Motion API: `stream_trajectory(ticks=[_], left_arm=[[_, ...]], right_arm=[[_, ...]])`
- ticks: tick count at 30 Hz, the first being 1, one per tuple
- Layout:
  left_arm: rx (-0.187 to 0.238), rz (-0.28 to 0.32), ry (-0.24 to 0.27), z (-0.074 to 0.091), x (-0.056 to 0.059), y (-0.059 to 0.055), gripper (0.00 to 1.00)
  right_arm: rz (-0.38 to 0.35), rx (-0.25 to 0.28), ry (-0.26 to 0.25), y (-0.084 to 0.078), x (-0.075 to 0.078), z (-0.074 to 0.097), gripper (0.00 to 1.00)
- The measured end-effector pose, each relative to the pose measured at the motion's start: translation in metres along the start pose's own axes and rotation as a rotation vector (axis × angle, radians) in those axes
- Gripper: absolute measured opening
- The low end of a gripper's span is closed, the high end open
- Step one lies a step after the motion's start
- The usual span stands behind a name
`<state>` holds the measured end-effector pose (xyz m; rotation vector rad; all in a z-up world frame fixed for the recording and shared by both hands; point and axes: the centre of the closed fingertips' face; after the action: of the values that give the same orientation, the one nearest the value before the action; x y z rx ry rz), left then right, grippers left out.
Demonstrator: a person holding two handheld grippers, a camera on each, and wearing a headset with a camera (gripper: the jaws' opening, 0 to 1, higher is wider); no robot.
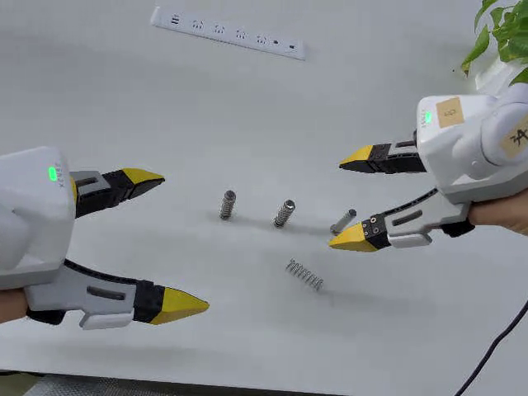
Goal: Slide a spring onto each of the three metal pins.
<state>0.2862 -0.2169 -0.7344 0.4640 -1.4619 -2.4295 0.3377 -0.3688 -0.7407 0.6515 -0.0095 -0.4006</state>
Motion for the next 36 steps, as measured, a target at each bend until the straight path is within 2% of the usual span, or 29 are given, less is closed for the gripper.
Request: stream_trajectory(ticks=[1, 8, 13, 20, 23, 26, 29, 30, 31, 33, 36], left_arm=[[-0.001, -0.003, 0.000, 0.000, 0.000, 0.001, 0.89], [-0.018, -0.025, -0.014, 0.001, 0.005, 0.003, 0.88], [-0.027, -0.040, -0.026, -0.001, 0.009, 0.008, 0.87], [-0.054, -0.081, -0.072, -0.010, 0.017, 0.015, 0.85], [-0.066, -0.103, -0.102, -0.018, 0.023, 0.020, 0.82], [-0.089, -0.154, -0.152, -0.031, 0.032, 0.024, 0.78], [-0.090, -0.161, -0.182, -0.046, 0.040, 0.028, 0.75], [-0.100, -0.177, -0.191, -0.051, 0.042, 0.028, 0.72], [-0.118, -0.218, -0.218, -0.057, 0.047, 0.027, 0.70], [-0.122, -0.220, -0.233, -0.069, 0.051, 0.027, 0.66], [-0.177, -0.275, -0.284, -0.087, 0.058, 0.019, 0.60]], right_arm=[[-0.030, 0.020, -0.002, -0.002, -0.002, 0.003, 0.63], [-0.117, 0.111, -0.019, -0.018, -0.008, 0.019, 0.69], [-0.160, 0.143, -0.025, -0.036, -0.012, 0.024, 0.78], [-0.215, 0.192, -0.044, -0.057, -0.015, 0.030, 0.83], [-0.221, 0.217, -0.048, -0.062, -0.016, 0.034, 0.86], [-0.230, 0.236, -0.053, -0.070, -0.017, 0.038, 0.88], [-0.245, 0.240, -0.057, -0.078, -0.018, 0.040, 0.87], [-0.248, 0.243, -0.060, -0.079, -0.018, 0.041, 0.87], [-0.258, 0.252, -0.064, -0.081, -0.018, 0.042, 0.87], [-0.269, 0.264, -0.069, -0.083, -0.019, 0.044, 0.87], [-0.282, 0.272, -0.074, -0.088, -0.021, 0.045, 0.86]])
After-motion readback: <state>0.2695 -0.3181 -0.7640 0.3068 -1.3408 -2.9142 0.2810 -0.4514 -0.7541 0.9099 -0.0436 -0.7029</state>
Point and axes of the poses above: the centre of the closed fingertips' face, and the gripper's own axes: z roughly backward along the fingers, x roughly to its right, y roughly out of its top, and after that the axes turned 14 degrees about -z, right-handed
